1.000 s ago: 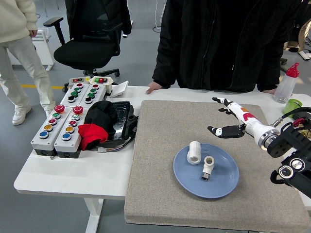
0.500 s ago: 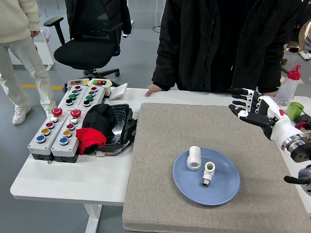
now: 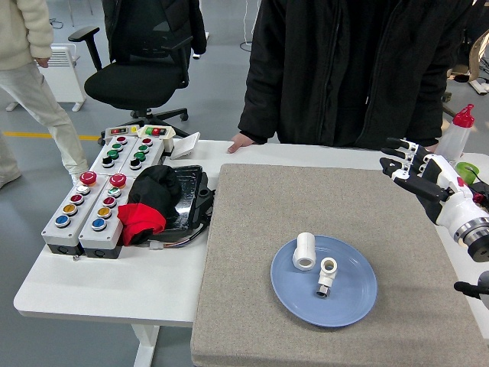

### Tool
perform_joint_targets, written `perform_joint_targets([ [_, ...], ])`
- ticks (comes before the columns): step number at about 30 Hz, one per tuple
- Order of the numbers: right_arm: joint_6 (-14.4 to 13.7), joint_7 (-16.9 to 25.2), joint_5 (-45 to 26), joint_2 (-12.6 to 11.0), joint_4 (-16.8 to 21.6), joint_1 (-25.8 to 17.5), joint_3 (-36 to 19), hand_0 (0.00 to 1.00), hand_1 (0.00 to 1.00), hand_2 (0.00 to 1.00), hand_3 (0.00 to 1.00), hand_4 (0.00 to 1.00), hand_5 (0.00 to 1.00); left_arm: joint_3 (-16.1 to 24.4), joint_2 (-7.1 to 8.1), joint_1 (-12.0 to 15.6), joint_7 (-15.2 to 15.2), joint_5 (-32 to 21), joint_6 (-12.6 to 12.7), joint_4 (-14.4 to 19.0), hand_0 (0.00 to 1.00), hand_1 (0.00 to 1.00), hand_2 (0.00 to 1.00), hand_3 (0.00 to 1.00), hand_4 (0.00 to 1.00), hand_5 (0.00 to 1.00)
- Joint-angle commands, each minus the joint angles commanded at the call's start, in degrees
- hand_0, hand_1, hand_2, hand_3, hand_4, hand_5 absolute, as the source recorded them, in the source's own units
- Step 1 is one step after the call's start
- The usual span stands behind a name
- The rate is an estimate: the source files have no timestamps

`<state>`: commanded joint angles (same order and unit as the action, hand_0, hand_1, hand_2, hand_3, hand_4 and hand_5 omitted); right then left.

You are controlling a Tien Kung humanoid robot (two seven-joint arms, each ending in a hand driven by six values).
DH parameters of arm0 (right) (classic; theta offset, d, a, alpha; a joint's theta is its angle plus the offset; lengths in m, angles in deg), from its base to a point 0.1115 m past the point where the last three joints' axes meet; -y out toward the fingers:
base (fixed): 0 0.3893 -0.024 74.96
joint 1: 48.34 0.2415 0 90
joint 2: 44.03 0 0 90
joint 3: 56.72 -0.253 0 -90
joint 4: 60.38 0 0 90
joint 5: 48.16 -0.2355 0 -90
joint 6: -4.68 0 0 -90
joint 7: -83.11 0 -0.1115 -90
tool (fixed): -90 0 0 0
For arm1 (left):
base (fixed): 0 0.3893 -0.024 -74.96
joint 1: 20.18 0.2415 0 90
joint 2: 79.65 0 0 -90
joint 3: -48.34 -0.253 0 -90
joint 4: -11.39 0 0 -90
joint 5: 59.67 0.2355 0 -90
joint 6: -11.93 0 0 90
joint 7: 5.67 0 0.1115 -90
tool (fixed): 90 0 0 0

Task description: Pick pipe place plate twice

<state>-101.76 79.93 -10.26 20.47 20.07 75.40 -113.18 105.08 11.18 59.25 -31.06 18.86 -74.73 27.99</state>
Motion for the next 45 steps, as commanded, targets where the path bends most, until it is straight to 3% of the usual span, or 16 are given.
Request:
perform_joint_targets([
  [5,0.9,-0.4,-1.0,0.2,-0.2,-0.7,-2.2,0.796,0.759,0.803,0.778,0.692,0.436,0.7,0.05,-0.1,0.3,0.8,0.0,-0.2,0.681,0.686,0.713,0.646,0.513,0.998],
  [6,0.9,-0.4,-1.5,0.2,-0.3,-1.0,-2.7,0.852,0.815,0.879,0.832,0.699,0.475,0.6,0.08,-0.1,0.4,0.8,0.0,-0.2,0.681,0.686,0.713,0.646,0.512,0.998],
  [11,0.9,0.3,-5.4,0.3,-0.9,-2.8,-6.1,0.852,0.815,0.879,0.832,0.699,0.475,0.8,0.14,-0.2,0.5,0.8,0.1,-0.3,0.681,0.686,0.713,0.646,0.512,0.998],
  [12,0.9,0.6,-6.2,0.2,-1.0,-3.4,-7.2,0.877,0.837,0.907,0.866,0.706,0.512,0.8,0.13,-0.3,0.5,0.8,0.1,-0.3,0.68,0.686,0.714,0.646,0.513,0.998],
  [26,1.2,1.5,-4.9,-0.8,-0.5,-10.5,-14.1,0.89,0.842,0.911,0.872,0.705,0.513,2.3,-0.03,-0.1,0.3,2.9,-0.1,-0.4,0.681,0.685,0.714,0.646,0.512,0.998],
  [36,0.7,2.4,-5.2,0.1,-1.2,-15.2,-18.2,0.888,0.841,0.909,0.871,0.702,0.513,2.7,-0.1,0.2,0.0,3.6,-0.3,-0.3,0.681,0.686,0.714,0.645,0.512,0.998],
  [37,0.7,2.4,-5.2,0.3,-1.3,-15.5,-18.3,0.885,0.84,0.906,0.865,0.712,0.55,2.8,-0.11,0.2,0.0,3.7,-0.3,-0.3,0.681,0.685,0.714,0.646,0.512,0.998],
  [45,0.9,2.5,-5.0,1.2,-1.8,-16.6,-18.6,0.885,0.84,0.906,0.862,0.715,0.559,2.8,-0.23,0.3,-0.1,3.7,-0.3,-0.3,0.681,0.686,0.715,0.647,0.512,0.998],
])
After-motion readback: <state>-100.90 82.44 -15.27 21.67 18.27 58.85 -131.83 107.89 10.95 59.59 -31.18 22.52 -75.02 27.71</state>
